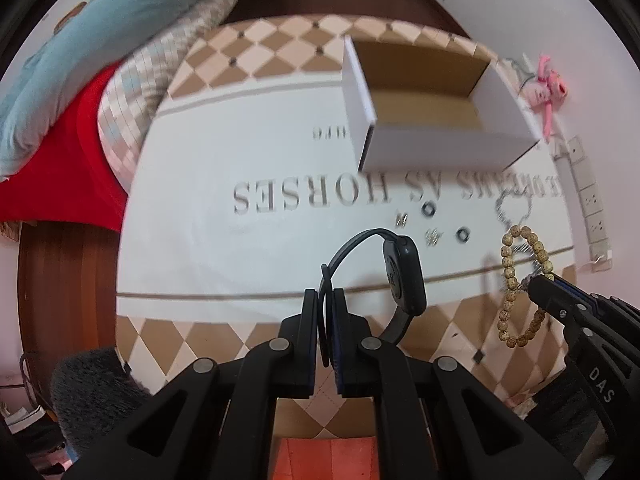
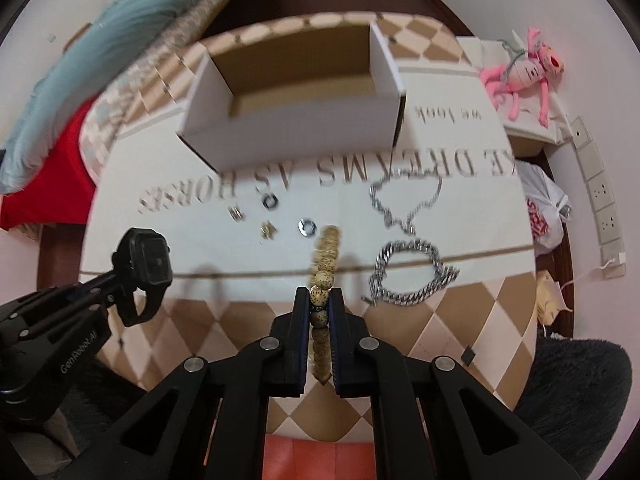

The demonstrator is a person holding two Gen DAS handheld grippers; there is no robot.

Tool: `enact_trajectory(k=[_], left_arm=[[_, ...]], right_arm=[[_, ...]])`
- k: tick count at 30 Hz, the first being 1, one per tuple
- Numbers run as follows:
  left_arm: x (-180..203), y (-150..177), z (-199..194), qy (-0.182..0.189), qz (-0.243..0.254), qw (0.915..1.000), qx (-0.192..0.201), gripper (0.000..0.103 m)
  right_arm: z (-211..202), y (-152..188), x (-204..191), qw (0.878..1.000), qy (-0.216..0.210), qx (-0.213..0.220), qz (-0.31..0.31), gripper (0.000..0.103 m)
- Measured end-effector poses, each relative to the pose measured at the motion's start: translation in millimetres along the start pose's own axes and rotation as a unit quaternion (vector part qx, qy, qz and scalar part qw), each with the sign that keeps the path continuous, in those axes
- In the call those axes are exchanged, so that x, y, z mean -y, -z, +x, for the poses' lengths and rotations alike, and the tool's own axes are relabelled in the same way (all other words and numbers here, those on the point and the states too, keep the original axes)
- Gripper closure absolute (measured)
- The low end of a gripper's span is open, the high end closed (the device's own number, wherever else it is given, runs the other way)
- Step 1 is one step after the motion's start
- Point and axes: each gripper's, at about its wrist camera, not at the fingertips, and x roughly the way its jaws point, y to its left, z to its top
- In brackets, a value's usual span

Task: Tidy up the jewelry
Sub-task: 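Carry the smartwatch and bead bracelet into the white box and open both tools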

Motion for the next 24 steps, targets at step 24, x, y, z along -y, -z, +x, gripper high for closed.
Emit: enact_trajectory(k=[24], left_arm=[[27.4, -191.5, 37.8, 0.064, 0.003, 0.9974, -0.031, 0.091]], right_arm=[[-22.3, -194.6, 11.3, 0.996, -0.073, 0.045, -0.014, 0.094]])
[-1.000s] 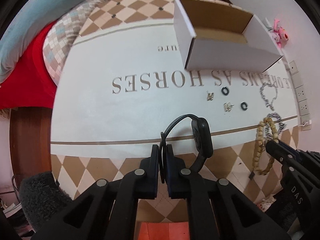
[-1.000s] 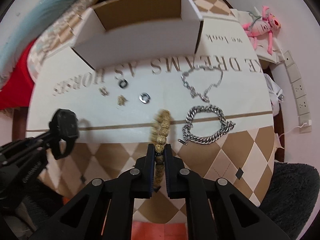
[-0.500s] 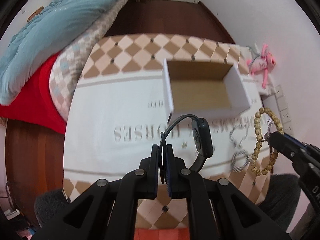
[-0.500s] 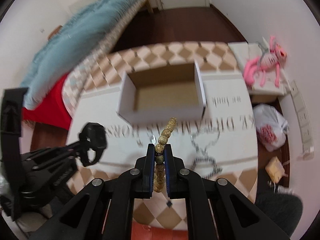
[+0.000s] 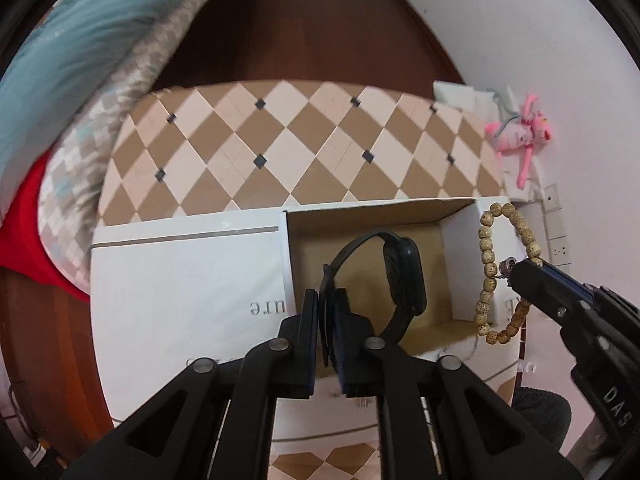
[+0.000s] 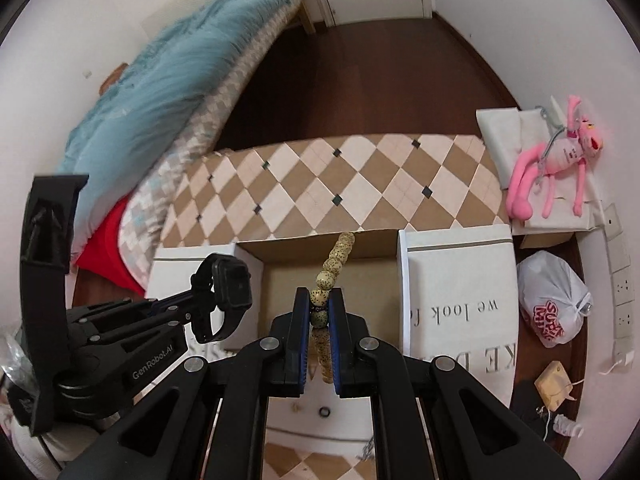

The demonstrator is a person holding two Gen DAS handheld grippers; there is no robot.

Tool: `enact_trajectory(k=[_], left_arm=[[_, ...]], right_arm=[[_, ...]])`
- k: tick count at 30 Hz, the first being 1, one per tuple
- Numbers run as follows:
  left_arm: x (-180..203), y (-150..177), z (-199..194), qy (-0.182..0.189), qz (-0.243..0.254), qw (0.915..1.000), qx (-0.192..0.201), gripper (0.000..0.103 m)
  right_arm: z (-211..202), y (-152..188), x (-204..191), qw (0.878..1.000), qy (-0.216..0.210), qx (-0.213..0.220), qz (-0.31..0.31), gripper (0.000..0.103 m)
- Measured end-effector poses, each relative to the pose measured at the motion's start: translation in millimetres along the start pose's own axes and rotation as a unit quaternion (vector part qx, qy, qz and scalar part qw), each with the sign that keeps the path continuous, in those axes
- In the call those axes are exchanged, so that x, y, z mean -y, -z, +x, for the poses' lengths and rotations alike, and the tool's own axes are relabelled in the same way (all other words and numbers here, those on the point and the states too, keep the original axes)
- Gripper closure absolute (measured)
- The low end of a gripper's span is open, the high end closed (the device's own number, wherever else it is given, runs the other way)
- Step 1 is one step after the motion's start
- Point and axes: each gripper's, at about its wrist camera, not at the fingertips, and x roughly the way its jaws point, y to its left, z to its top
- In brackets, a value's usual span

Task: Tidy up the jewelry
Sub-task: 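Carry the smartwatch and bead bracelet into the white box and open both tools, then lift both open tools out of the white box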

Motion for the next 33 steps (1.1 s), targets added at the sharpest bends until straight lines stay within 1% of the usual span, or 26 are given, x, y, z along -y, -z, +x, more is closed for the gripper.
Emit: enact_trajectory(k=[1, 2, 4, 5, 6, 7, 8, 9, 11, 13, 14, 15, 16, 17, 18, 19, 20, 22, 24, 26, 29, 33], left_arm=[[0.4, -4.6, 5.6, 0.004, -0.001, 1.0000, -0.008, 0.090], [2.0, -6.9, 9.6, 0.009, 0.001, 0.9995, -0.030, 0.088], [2.9, -13.9, 17.4, 0.006, -0.003, 0.9990, -0.044, 0.088], [3.7, -15.4, 18.3, -0.003, -0.001, 0.9989, -0.047, 0.082], [5.4, -17.7, 18.1, -0.015, 0.002, 0.9988, -0.047, 0.068], [6.4, -19.2, 15.2, -0.013, 0.002, 0.9991, -0.041, 0.060], [5.7, -20.2, 12.3, -0.016, -0.001, 0.9992, -0.036, 0.040], [5.1, -20.7, 8.6, -0.024, -0.003, 0.9993, -0.030, 0.029], [2.1, -21.2, 0.0, -0.028, -0.007, 0.9995, -0.014, 0.029], [-3.5, -19.0, -6.6, -0.033, -0.014, 0.9994, -0.003, 0.020], [-7.1, -15.7, -9.9, -0.041, -0.017, 0.9990, 0.006, 0.011], [-10.4, -13.0, -11.6, -0.048, -0.019, 0.9986, 0.012, 0.006], [-13.4, -8.1, -13.7, -0.055, -0.023, 0.9980, 0.021, 0.006], [-16.2, -3.2, -14.6, -0.068, -0.025, 0.9969, 0.031, 0.006], [-17.6, 1.9, -15.2, -0.076, -0.026, 0.9960, 0.038, 0.005], [-19.2, 7.5, -14.8, -0.084, -0.028, 0.9951, 0.043, 0.004], [-21.3, 14.6, -13.9, -0.088, -0.032, 0.9945, 0.047, 0.002], [-23.0, 26.0, -11.5, -0.091, -0.035, 0.9937, 0.054, 0.001], [-22.5, 34.6, -8.2, -0.097, -0.035, 0.9932, 0.054, 0.001], [-21.5, 42.3, -6.2, -0.104, -0.034, 0.9924, 0.056, 0.001], [-17.9, 53.0, -5.8, -0.106, -0.030, 0.9922, 0.060, 0.001], [-14.4, 60.8, -11.1, -0.103, -0.029, 0.9919, 0.068, 0.001]], right_arm=[[8.0, -3.7, 1.2, 1.000, 0.004, -0.009, -0.002, 0.094], [16.0, -6.6, 2.1, 1.000, 0.007, -0.018, -0.006, 0.093], [34.4, -10.5, 5.1, 0.999, 0.014, -0.045, -0.009, 0.093], [41.8, -12.5, 6.8, 0.998, 0.020, -0.057, -0.009, 0.092], [48.1, -13.7, 8.5, 0.997, 0.023, -0.068, -0.010, 0.092], [51.2, -14.2, 10.5, 0.997, 0.027, -0.072, -0.009, 0.092], [51.9, -14.3, 12.6, 0.997, 0.032, -0.072, -0.009, 0.086], [51.6, -13.7, 15.5, 0.997, 0.037, -0.069, -0.007, 0.074], [47.2, -12.2, 20.2, 0.998, 0.037, -0.058, -0.001, 0.066], [41.8, -9.1, 22.5, 0.997, 0.063, -0.045, -0.006, 0.062], [38.3, -6.5, 23.6, 0.997, 0.069, -0.039, -0.009, 0.055], [36.4, -3.4, 24.3, 0.996, 0.080, -0.037, -0.011, 0.041], [35.1, 0.1, 23.5, 0.995, 0.096, -0.034, -0.016, 0.033], [33.7, 3.1, 22.6, 0.994, 0.107, -0.027, -0.022, 0.019], [33.1, 7.6, 21.2, 0.992, 0.123, -0.022, -0.030, 0.010], [33.7, 11.4, 20.2, 0.990, 0.136, -0.020, -0.036, 0.007], [35.6, 17.3, 19.5, 0.988, 0.146, -0.021, -0.041, 0.005], [40.5, 23.9, 19.0, 0.987, 0.153, -0.021, -0.045, 0.005], [46.5, 32.1, 20.7, 0.986, 0.159, -0.023, -0.043, 0.000], [50.3, 38.8, 21.9, 0.985, 0.167, -0.018, -0.043, 0.000], [54.3, 47.8, 25.1, 0.985, 0.169, -0.017, -0.036, 0.000], [49.8, 55.1, 22.8, 0.985, 0.167, -0.008, -0.032, 0.000]])
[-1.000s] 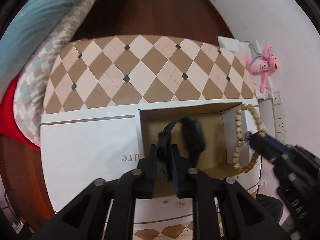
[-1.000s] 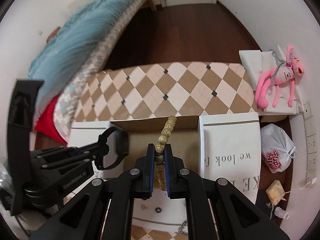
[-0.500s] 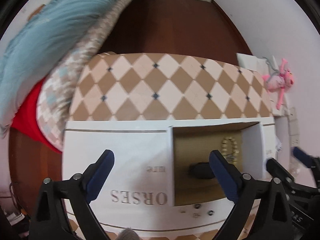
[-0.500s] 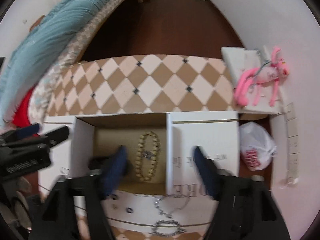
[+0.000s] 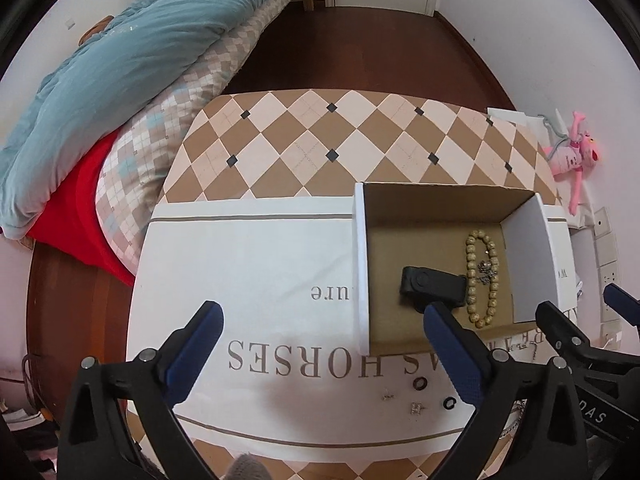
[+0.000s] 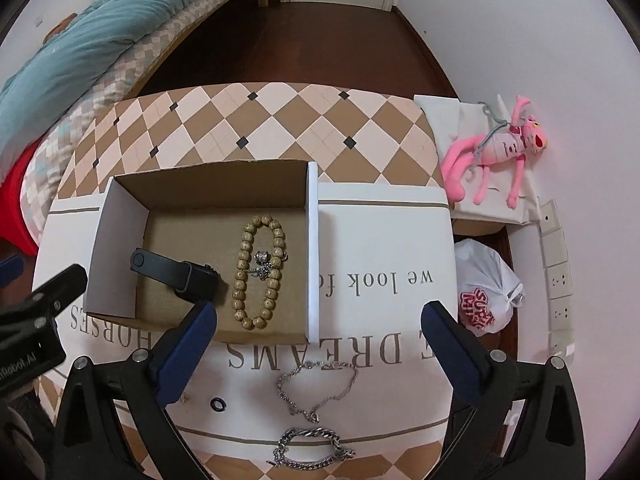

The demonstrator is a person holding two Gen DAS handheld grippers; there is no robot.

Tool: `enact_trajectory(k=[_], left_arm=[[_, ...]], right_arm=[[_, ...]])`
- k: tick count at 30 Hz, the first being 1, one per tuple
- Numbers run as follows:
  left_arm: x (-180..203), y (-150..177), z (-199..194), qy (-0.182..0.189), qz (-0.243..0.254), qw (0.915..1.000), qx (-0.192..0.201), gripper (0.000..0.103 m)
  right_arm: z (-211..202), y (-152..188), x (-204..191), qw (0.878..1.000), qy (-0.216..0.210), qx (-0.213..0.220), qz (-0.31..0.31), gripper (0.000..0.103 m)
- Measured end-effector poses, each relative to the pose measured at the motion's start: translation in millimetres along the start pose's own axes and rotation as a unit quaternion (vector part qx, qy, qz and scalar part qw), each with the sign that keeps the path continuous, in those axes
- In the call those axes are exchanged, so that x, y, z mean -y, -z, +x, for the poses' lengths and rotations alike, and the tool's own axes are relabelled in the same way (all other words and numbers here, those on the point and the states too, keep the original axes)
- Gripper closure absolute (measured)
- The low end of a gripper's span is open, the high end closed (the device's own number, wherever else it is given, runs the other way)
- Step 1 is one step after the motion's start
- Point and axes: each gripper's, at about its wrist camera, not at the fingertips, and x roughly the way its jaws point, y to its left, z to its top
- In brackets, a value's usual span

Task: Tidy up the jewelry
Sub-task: 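Lift both open tools out of the white box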

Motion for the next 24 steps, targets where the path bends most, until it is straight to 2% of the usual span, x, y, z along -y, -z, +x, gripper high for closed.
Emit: enact_trajectory(k=[12, 19, 24], left_arm=[[-7.3, 15.4, -50.5, 0.009, -0.003, 0.9990, 0.044, 0.001], [-15.3, 32.1, -86.6, 0.020, -0.006, 0.9975, 0.068, 0.001], [-21.2, 42.9, -106.9, 0.015, -0.013, 0.9971, 0.073, 0.001]], right_arm=[[-46.4, 16.5, 4.5, 0.999, -0.025, 0.039, 0.018, 0.000], [-95.3, 30.0, 4.6, 0.995, -0.031, 0.092, 0.023, 0.000], [-131.4, 41.2, 5.9, 0.991, -0.056, 0.120, 0.029, 0.000]])
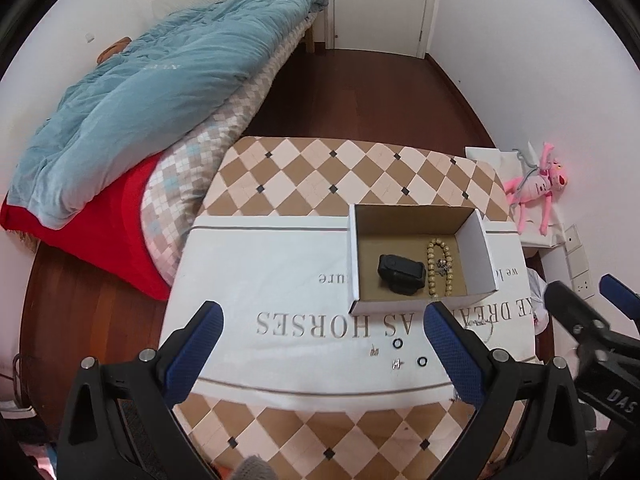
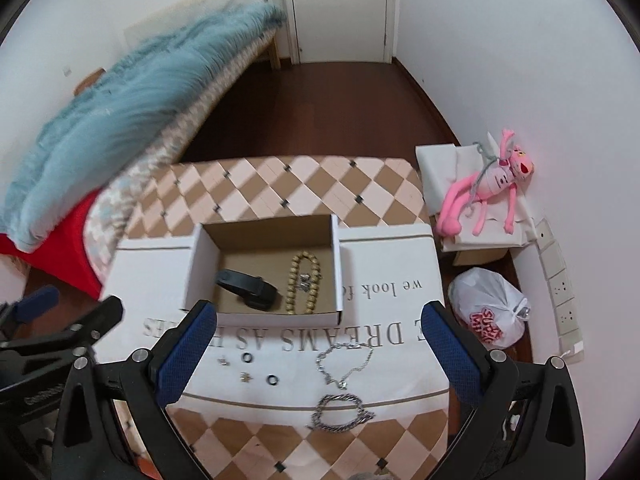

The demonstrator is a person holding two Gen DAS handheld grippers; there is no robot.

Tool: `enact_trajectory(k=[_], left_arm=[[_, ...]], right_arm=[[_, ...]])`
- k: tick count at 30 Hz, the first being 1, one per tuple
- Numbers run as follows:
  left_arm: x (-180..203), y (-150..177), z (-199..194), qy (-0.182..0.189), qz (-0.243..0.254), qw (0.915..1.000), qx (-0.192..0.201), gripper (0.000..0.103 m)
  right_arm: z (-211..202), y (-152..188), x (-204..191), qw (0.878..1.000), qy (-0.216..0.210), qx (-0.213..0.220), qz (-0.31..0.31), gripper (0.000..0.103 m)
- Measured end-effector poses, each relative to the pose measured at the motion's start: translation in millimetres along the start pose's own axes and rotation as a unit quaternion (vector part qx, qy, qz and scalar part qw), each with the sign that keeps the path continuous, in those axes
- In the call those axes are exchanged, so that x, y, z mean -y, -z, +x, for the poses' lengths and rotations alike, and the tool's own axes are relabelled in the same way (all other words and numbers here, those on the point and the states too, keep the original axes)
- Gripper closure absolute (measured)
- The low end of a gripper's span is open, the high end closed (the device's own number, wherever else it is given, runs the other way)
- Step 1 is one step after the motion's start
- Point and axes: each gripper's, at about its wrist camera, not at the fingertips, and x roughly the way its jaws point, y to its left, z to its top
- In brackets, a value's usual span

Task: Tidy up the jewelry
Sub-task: 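Lift both open tools out of the white box, then grasp the silver chunky chain bracelet with the right tool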

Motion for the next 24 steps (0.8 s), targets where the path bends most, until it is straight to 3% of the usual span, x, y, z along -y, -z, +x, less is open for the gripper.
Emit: enact_trajectory(k=[7, 15, 16, 19, 22, 24], left_arm=[[-2.5, 26.6, -1.3, -0.021, 0.005, 0.9998, -0.001, 0.001], [2.4, 74.6, 58.1, -0.039, 0.010, 0.9973, -0.062, 0.001], [3.7, 80.1, 66.0, -0.040, 0.011, 0.9968, -0.069, 0.001], [7.3, 93.6, 84.6, -0.039, 0.014, 0.9951, -0.090, 0.002], [11.7, 100.3, 95.9, -0.035, 0.020, 0.9940, -0.102, 0.002], [14.1, 103.2, 100.6, -0.033, 0.022, 0.9934, -0.107, 0.002]], right_arm=[[-10.9, 26.5, 13.9, 1.000, -0.014, -0.012, 0.021, 0.000], [56.1, 92.3, 60.0, 0.992, 0.004, -0.101, 0.074, 0.001], [66.0, 99.9, 64.7, 0.991, 0.009, -0.111, 0.079, 0.004], [93.6, 118.1, 74.3, 0.986, 0.023, -0.140, 0.089, 0.026], [112.3, 130.6, 80.6, 0.982, 0.028, -0.156, 0.099, 0.032], [121.6, 137.3, 81.4, 0.981, 0.027, -0.164, 0.100, 0.044]])
